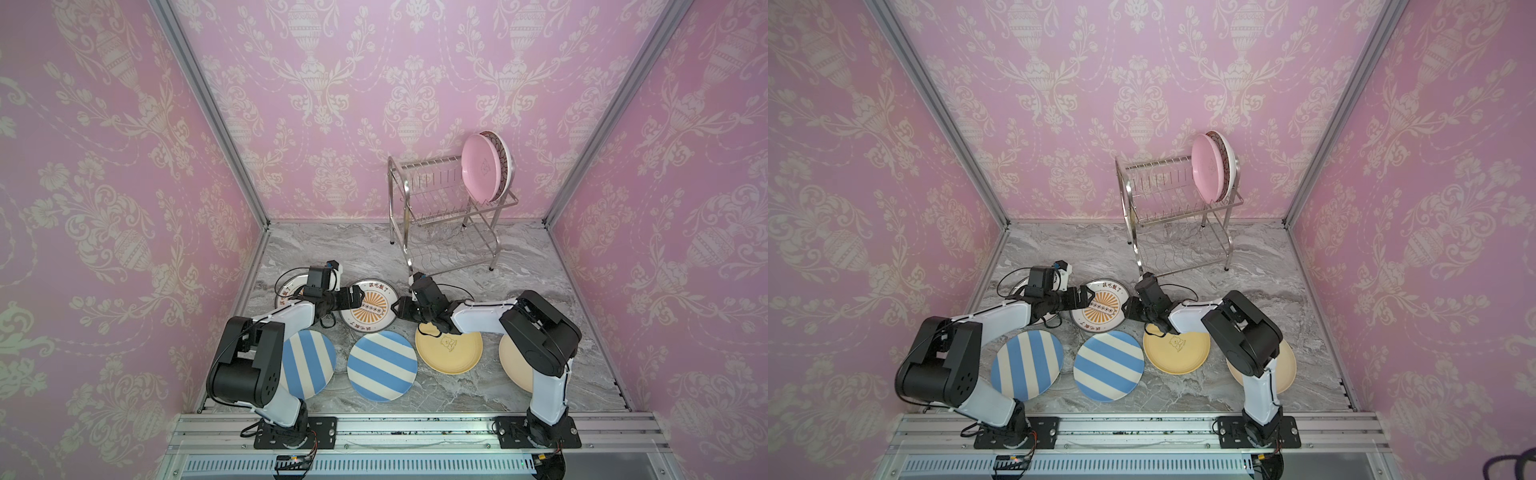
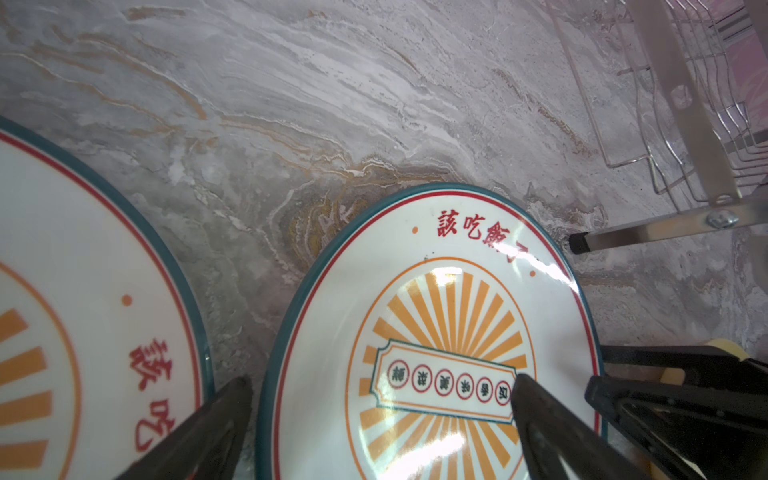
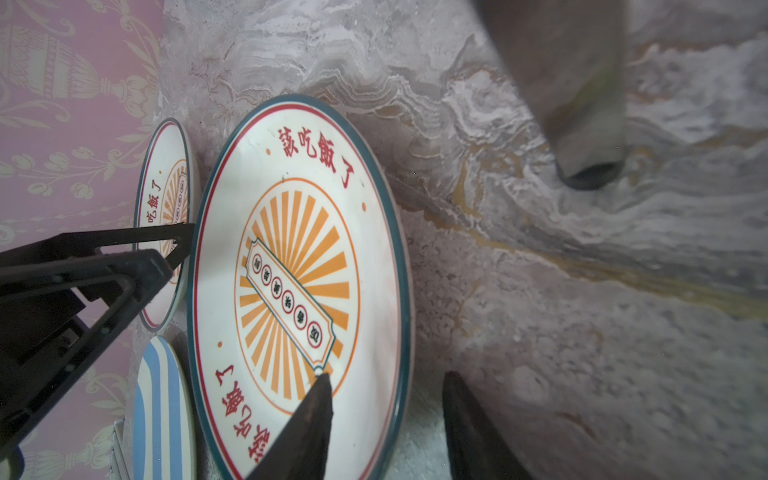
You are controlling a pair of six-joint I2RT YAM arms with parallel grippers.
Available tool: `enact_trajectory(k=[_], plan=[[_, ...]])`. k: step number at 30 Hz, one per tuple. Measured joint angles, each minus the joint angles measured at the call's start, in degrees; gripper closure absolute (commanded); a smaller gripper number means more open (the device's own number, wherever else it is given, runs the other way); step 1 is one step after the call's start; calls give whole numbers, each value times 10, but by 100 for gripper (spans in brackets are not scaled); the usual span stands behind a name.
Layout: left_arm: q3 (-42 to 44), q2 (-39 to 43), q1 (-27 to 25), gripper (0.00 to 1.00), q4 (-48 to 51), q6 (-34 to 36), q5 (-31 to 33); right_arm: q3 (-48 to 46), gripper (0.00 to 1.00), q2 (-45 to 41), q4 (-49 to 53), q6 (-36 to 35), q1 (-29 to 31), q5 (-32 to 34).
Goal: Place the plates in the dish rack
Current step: 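Close the right gripper on the sunburst plate edge and tilt it up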
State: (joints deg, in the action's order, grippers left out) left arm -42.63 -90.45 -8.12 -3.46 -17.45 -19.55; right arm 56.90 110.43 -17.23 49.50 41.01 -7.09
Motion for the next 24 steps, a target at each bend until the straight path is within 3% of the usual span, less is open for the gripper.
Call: enact_trajectory(k=[13, 24], plan=[[0, -12, -7, 1, -16, -20, -13, 0, 61, 23, -53, 26, -1, -21], [0, -33, -7, 1, -51, -46, -26, -21, 71, 23, -95, 51, -5, -25]])
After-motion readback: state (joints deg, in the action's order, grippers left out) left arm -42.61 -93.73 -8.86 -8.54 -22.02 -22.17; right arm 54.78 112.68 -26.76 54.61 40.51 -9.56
